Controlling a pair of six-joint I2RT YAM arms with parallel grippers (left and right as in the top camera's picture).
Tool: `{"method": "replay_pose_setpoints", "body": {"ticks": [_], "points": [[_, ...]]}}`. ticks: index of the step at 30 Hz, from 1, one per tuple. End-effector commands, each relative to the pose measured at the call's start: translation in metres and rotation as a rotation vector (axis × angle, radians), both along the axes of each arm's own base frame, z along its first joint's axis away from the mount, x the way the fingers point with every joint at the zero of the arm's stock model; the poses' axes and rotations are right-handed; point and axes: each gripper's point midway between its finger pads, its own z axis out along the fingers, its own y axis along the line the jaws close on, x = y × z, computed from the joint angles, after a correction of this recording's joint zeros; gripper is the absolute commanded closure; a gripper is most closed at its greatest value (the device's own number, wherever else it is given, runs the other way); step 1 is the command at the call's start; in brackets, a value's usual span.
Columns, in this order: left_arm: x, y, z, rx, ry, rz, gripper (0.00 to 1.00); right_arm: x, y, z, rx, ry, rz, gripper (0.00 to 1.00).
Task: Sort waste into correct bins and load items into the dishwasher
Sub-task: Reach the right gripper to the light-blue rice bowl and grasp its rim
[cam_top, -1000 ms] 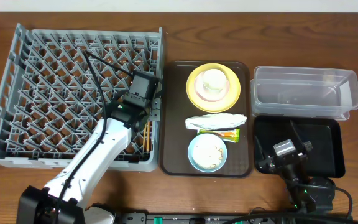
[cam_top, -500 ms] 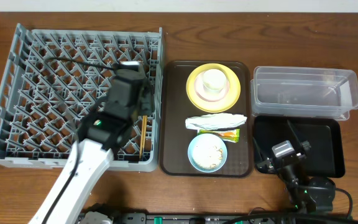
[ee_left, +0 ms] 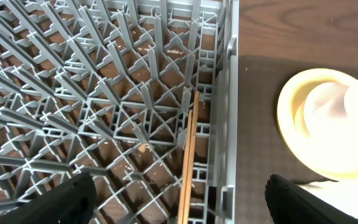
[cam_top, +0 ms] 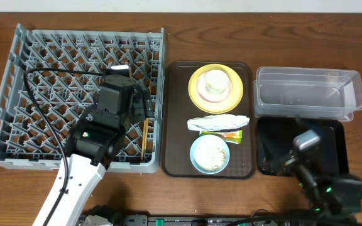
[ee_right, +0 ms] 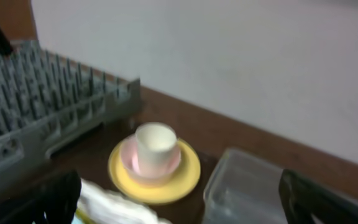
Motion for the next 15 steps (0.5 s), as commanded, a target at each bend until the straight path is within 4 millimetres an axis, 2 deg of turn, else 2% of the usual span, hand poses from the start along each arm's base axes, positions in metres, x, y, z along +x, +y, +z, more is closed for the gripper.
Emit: {"method": "replay_pose_setpoints", "body": {"ticks": [1, 4, 7, 11, 13, 15], "points": [[0.003, 0.002, 0.006, 0.002, -0.013, 0.013, 0.10, 0.011, -0.002, 0.039, 0.028, 0.081, -0.017, 0.01], [0.003, 0.002, 0.006, 0.002, -0.013, 0.013, 0.09, 0.026, 0.002, 0.044, 0.025, 0.298, 0.002, 0.01], [0.003, 0.002, 0.006, 0.001, -0.013, 0.013, 0.09, 0.034, 0.009, 0.035, 0.017, 0.517, 0.045, 0.01], [0.003, 0.002, 0.006, 0.002, -0.013, 0.013, 0.09, 0.052, 0.014, 0.032, 0.021, 0.664, 0.070, 0.01], [0.003, 0.002, 0.006, 0.002, -0.013, 0.013, 0.09, 0.056, 0.025, 0.031, 0.094, 0.734, 0.116, 0.01], [0.003, 0.002, 0.006, 0.001, -0.013, 0.013, 0.09, 0.050, 0.045, 0.034, 0.182, 0.790, 0.241, 0.01]]}}
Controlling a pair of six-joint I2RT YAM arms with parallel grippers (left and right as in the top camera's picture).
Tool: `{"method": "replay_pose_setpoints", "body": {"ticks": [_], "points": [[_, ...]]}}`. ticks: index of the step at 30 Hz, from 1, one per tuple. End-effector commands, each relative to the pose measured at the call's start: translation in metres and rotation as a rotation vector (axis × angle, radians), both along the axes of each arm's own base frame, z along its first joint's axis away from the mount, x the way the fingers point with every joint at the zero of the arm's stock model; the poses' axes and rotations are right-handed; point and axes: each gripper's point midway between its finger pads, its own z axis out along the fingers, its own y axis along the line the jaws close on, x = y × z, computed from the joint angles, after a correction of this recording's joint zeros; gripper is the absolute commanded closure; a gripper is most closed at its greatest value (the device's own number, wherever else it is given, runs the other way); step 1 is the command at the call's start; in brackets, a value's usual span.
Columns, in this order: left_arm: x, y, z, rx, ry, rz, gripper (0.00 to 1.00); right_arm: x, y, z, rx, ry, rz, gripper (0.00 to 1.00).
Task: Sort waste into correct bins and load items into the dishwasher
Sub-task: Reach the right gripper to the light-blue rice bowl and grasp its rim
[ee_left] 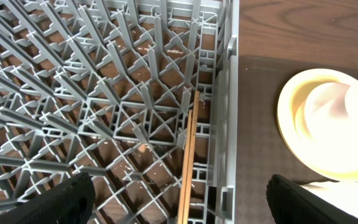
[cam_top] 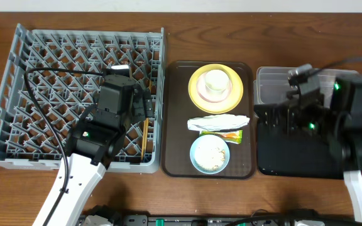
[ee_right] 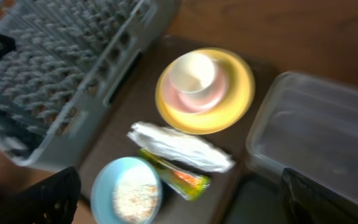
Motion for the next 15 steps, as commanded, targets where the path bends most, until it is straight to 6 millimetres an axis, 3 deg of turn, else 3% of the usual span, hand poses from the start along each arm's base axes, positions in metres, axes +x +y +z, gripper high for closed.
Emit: {"method": "replay_pose_setpoints", "body": {"ticks": [1, 2, 4, 9, 15], "points": [[0.003, 0.003, 0.006, 0.001, -0.014, 0.012, 0.09, -0.009, 0.035, 0.018, 0.229, 0.075, 0.141, 0.12], [0.003, 0.003, 0.006, 0.001, -0.014, 0.012, 0.09, -0.010, 0.040, 0.017, 0.251, 0.093, 0.163, 0.28], [0.003, 0.003, 0.006, 0.001, -0.014, 0.012, 0.09, -0.012, 0.047, 0.006, 0.235, 0.139, 0.177, 0.41], [0.003, 0.003, 0.006, 0.001, -0.014, 0.012, 0.09, -0.029, 0.062, -0.033, 0.028, 0.257, 0.148, 0.43], [0.003, 0.003, 0.006, 0.001, -0.014, 0.012, 0.08, -0.072, 0.115, -0.069, -0.148, 0.313, 0.272, 0.43]]}}
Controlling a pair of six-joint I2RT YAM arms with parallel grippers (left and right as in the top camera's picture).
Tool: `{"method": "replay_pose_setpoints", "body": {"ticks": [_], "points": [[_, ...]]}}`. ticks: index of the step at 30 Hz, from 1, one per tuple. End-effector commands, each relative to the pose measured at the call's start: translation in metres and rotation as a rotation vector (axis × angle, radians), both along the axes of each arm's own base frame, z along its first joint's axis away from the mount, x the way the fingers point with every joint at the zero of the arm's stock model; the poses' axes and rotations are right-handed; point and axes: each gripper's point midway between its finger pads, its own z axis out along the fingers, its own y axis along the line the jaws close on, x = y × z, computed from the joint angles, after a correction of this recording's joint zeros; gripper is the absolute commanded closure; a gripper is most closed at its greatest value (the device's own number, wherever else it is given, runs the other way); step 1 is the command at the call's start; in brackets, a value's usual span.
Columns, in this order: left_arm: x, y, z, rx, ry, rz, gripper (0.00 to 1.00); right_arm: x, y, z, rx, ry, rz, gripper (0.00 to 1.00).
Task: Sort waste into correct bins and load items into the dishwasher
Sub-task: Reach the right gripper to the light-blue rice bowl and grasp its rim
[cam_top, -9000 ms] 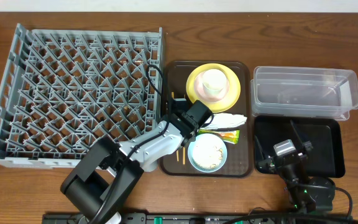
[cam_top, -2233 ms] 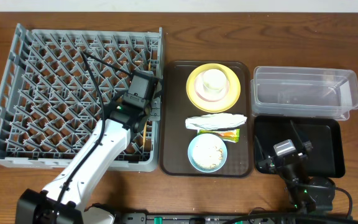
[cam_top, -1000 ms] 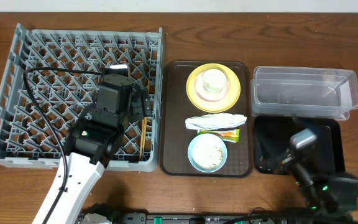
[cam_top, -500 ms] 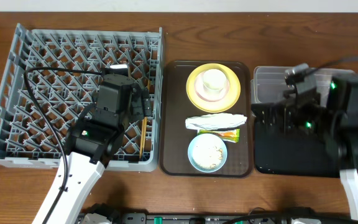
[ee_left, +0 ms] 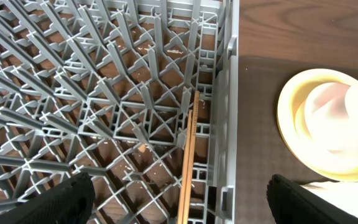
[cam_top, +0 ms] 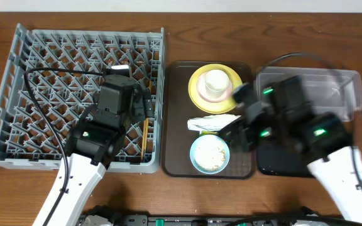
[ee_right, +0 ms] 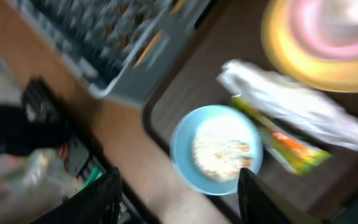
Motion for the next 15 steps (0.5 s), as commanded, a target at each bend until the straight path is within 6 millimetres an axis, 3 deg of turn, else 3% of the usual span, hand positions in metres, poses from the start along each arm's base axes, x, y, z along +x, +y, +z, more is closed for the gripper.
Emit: {"method": "replay_pose_setpoints", "body": {"ticks": [1, 7, 15], "points": [[0.003, 0.003, 0.006, 0.001, -0.014, 0.013, 0.08, -0.016, 0.016, -0.030, -0.148, 0.019, -0.015, 0.43], [0.003, 0.003, 0.006, 0.001, -0.014, 0.013, 0.08, -0.046, 0.037, -0.084, -0.305, 0.011, 0.007, 0.43], [0.003, 0.003, 0.006, 0.001, -0.014, 0.013, 0.08, -0.058, 0.052, -0.138, -0.386, -0.001, 0.061, 0.44]]}}
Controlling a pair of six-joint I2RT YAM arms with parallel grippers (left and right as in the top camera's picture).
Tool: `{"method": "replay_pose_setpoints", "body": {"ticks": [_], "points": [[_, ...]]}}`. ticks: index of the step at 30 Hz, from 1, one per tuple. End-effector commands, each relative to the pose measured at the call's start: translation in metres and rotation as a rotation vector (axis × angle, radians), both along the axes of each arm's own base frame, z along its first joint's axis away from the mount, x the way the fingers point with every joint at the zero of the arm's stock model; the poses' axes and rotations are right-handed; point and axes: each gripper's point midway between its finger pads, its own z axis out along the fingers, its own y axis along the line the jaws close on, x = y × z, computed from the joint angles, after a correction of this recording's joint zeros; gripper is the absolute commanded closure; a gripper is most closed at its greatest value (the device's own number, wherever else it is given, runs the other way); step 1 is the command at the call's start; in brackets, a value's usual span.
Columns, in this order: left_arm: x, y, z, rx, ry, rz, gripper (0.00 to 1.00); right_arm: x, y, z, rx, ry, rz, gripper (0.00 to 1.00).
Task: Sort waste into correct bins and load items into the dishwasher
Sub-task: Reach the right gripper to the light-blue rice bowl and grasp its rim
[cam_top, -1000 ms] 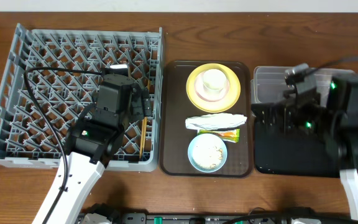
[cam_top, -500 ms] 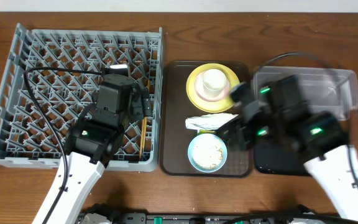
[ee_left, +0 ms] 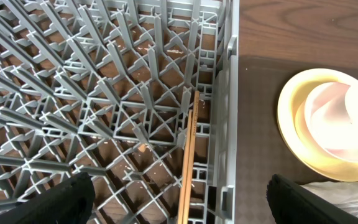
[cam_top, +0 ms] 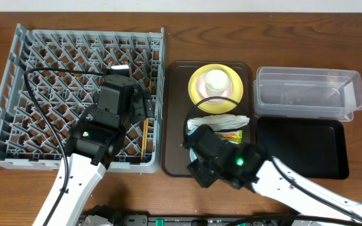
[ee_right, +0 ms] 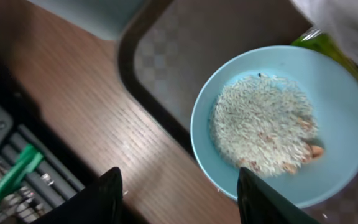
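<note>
A blue bowl of rice (ee_right: 284, 124) sits at the front of the brown tray (cam_top: 176, 119). My right gripper (ee_right: 180, 200) is open and low at the bowl's front-left edge; its rim shows between the fingers. In the overhead view the arm covers the bowl. Behind it lie a white wrapper (cam_top: 224, 121) and a green packet (cam_top: 234, 134). A yellow plate (ee_left: 289, 121) carries a pink saucer and a white cup (cam_top: 216, 80). My left gripper (ee_left: 179, 204) hangs open over the grey dish rack (cam_top: 17, 94), above wooden chopsticks (ee_left: 189, 155) lying in it.
A clear bin (cam_top: 310, 94) and a black bin (cam_top: 300, 147) stand to the right of the tray. The table's front edge and a cable strip (ee_right: 17, 174) lie just beyond the bowl. The rack's right wall (ee_left: 225, 124) borders the tray.
My right gripper was higher, over the tray's right side and the wrappers; now it is low at the blue bowl's front rim, still open. The left arm has not moved.
My right arm was at the front right by the black bin, then over the two bins, then above the tray's right side, and now sits low at the rice bowl. All the while my left gripper stayed open over the chopsticks in the rack.
</note>
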Motion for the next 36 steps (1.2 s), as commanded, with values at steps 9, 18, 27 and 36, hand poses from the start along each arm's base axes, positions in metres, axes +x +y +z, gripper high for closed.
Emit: {"method": "replay_pose_setpoints", "body": {"ticks": [9, 18, 27, 36], "points": [[0.003, 0.002, 0.006, 0.001, -0.014, 0.012, 0.08, 0.004, 0.001, -0.056, -0.137, 0.028, -0.021, 0.58], [0.003, 0.002, 0.006, 0.001, -0.014, 0.012, 0.08, 0.004, 0.001, -0.057, -0.140, 0.030, -0.020, 0.74], [0.003, 0.002, 0.006, 0.001, -0.014, 0.012, 0.08, -0.006, 0.001, -0.058, -0.157, 0.025, 0.202, 0.69], [0.003, 0.002, 0.006, 0.001, -0.014, 0.012, 0.08, 0.000, -0.005, -0.064, -0.208, -0.008, 0.227, 0.73]]}}
